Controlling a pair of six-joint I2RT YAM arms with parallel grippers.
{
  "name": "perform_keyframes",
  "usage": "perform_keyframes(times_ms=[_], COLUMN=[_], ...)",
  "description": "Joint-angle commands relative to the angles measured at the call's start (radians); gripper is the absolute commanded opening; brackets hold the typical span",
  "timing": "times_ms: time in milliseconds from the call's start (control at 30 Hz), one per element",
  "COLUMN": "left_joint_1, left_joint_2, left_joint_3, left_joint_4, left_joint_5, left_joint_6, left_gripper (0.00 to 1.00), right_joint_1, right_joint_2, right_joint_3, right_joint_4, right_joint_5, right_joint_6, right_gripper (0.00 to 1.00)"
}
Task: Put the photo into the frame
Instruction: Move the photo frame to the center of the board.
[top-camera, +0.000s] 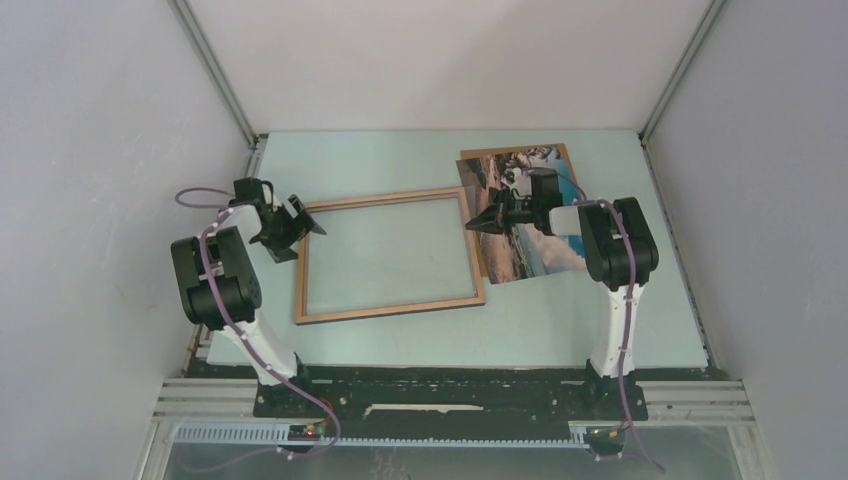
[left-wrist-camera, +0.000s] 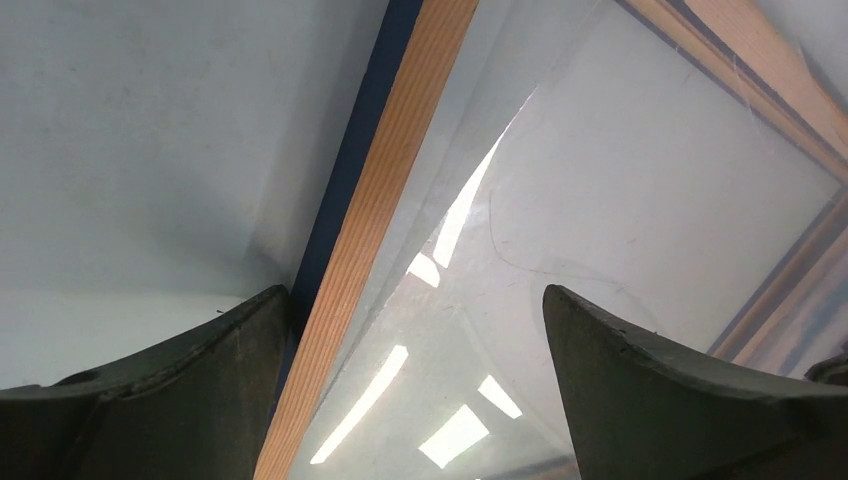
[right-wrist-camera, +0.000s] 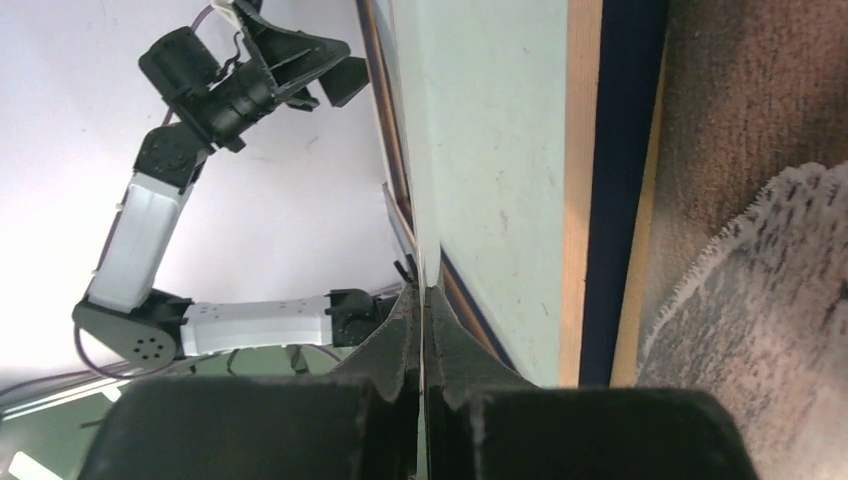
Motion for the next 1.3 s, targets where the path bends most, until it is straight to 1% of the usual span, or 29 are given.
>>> perform_keyframes(times_ms=[0, 167, 233, 267, 300, 367, 433, 533, 600, 667, 767, 867, 933, 1067, 1200, 1267], left_joint_1=[-0.016, -0.015, -0.016, -0.018, -0.022, -0.029, -0.038, -0.041, -0.042, -0.042, -0.042, -0.042, -0.042, -0.046, -0.049, -0.049], left_joint_2=[-0.043, -0.039, -0.036, -0.034, -0.034, -0.032, -0.027, -0.023, -0.024, -0.026, -0.029, -0.030, -0.033, -0.038, -0.039, -0.040], left_joint_3=[-0.016, -0.007, -0.006, -0.008, -0.009, -0.013, -0.014, -0.014, -0.015, -0.017, -0.019, -0.021, -0.023, -0.026, -0.024, -0.024], left_joint_4=[0.026, 0.028, 0.032, 0.036, 0.040, 0.050, 0.056, 0.059, 0.061, 0.064, 0.070, 0.076, 0.077, 0.082, 0.082, 0.082], left_joint_5=[0.054, 0.062, 0.079, 0.086, 0.091, 0.099, 0.108, 0.119, 0.121, 0.126, 0.134, 0.144, 0.148, 0.149, 0.153, 0.153], left_joint_6=[0.001, 0.010, 0.010, 0.007, 0.004, -0.003, -0.011, -0.018, -0.023, -0.028, -0.032, -0.036, -0.036, -0.037, -0.039, -0.040], left_gripper=[0.96, 0.97, 0.97, 0.97, 0.97, 0.97, 0.97, 0.97, 0.97, 0.97, 0.97, 0.97, 0.97, 0.97, 0.97, 0.97], right_joint_1=[-0.006, -0.003, -0.004, -0.006, -0.006, 0.005, 0.019, 0.044, 0.064, 0.079, 0.097, 0.121, 0.132, 0.126, 0.120, 0.113], right_joint_2=[0.021, 0.042, 0.047, 0.038, 0.024, -0.005, -0.035, -0.085, -0.123, -0.146, -0.159, -0.140, -0.123, -0.081, -0.063, -0.041], right_joint_3=[0.041, 0.048, 0.057, 0.057, 0.058, 0.076, 0.076, 0.042, 0.011, -0.032, -0.089, -0.096, -0.094, -0.060, -0.027, 0.003], right_joint_4=[0.080, 0.152, 0.125, 0.086, 0.033, -0.105, -0.157, -0.154, -0.157, -0.103, 0.030, 0.089, 0.124, 0.120, 0.069, 0.043], right_joint_5=[-0.099, -0.147, -0.157, -0.133, -0.095, -0.017, 0.037, 0.137, 0.216, 0.269, 0.324, 0.367, 0.377, 0.327, 0.279, 0.218], right_joint_6=[0.089, 0.148, 0.109, 0.068, 0.021, -0.085, -0.111, -0.094, -0.085, -0.049, 0.012, 0.024, 0.028, 0.009, -0.041, -0.035], right_gripper=[0.00, 0.00, 0.00, 0.00, 0.02, 0.18, 0.26, 0.31, 0.37, 0.38, 0.39, 0.38, 0.35, 0.20, 0.00, 0.00])
